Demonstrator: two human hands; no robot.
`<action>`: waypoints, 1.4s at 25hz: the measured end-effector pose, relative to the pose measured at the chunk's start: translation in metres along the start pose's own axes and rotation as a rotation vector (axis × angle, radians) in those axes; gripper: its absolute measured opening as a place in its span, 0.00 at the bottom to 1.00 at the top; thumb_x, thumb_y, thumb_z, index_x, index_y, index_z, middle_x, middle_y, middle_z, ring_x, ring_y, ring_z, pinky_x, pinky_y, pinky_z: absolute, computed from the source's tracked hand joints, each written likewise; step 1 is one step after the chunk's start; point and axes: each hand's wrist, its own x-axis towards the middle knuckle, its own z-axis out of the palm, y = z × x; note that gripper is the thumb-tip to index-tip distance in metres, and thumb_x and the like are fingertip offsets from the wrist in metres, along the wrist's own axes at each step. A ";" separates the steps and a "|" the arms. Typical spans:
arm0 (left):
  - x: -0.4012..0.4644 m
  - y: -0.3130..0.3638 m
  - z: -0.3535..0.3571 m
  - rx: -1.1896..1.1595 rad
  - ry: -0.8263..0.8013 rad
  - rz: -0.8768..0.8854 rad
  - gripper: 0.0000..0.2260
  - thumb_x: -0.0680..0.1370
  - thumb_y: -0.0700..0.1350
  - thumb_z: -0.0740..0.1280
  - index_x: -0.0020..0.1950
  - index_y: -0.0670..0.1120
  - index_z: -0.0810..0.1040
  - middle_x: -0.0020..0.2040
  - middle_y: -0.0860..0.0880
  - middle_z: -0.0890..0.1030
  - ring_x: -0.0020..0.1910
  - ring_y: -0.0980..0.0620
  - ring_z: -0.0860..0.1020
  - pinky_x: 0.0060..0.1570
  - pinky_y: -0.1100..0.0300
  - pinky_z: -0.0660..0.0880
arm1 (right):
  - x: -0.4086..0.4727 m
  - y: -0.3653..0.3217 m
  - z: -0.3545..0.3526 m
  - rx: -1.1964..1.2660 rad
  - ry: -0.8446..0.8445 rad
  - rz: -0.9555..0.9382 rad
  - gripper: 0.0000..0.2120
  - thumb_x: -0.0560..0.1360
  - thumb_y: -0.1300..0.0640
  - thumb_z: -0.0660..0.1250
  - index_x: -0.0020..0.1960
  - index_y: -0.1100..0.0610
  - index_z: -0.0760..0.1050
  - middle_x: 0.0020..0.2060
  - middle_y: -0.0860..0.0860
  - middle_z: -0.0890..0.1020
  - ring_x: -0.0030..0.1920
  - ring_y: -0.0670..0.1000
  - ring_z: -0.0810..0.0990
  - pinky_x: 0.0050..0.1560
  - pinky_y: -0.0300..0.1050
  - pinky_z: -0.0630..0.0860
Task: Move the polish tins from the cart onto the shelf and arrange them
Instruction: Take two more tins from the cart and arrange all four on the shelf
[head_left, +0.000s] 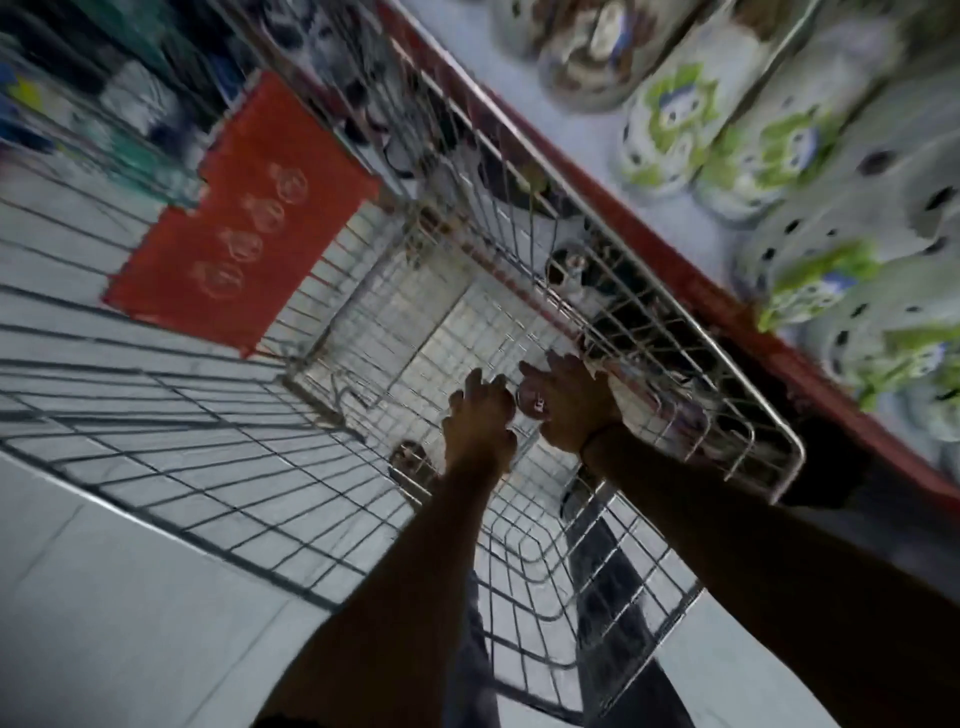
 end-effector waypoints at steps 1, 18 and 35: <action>0.006 -0.001 0.016 0.045 -0.005 0.000 0.31 0.72 0.37 0.74 0.72 0.51 0.68 0.76 0.45 0.64 0.69 0.37 0.70 0.58 0.40 0.78 | 0.008 -0.001 0.008 -0.023 -0.009 -0.027 0.33 0.72 0.59 0.71 0.75 0.51 0.66 0.75 0.58 0.67 0.74 0.64 0.66 0.65 0.65 0.69; -0.118 0.012 -0.279 -0.048 0.472 0.207 0.31 0.63 0.45 0.75 0.66 0.45 0.76 0.60 0.42 0.80 0.57 0.38 0.78 0.50 0.52 0.76 | -0.101 -0.126 -0.232 0.355 0.505 -0.225 0.34 0.58 0.44 0.76 0.60 0.55 0.72 0.54 0.55 0.79 0.55 0.60 0.78 0.50 0.49 0.76; -0.156 0.439 -0.376 0.098 0.517 1.044 0.21 0.59 0.42 0.73 0.52 0.43 0.83 0.50 0.42 0.85 0.50 0.41 0.83 0.49 0.52 0.80 | -0.303 0.115 -0.463 0.220 1.097 0.396 0.28 0.58 0.43 0.73 0.55 0.52 0.79 0.53 0.54 0.84 0.54 0.59 0.83 0.51 0.51 0.81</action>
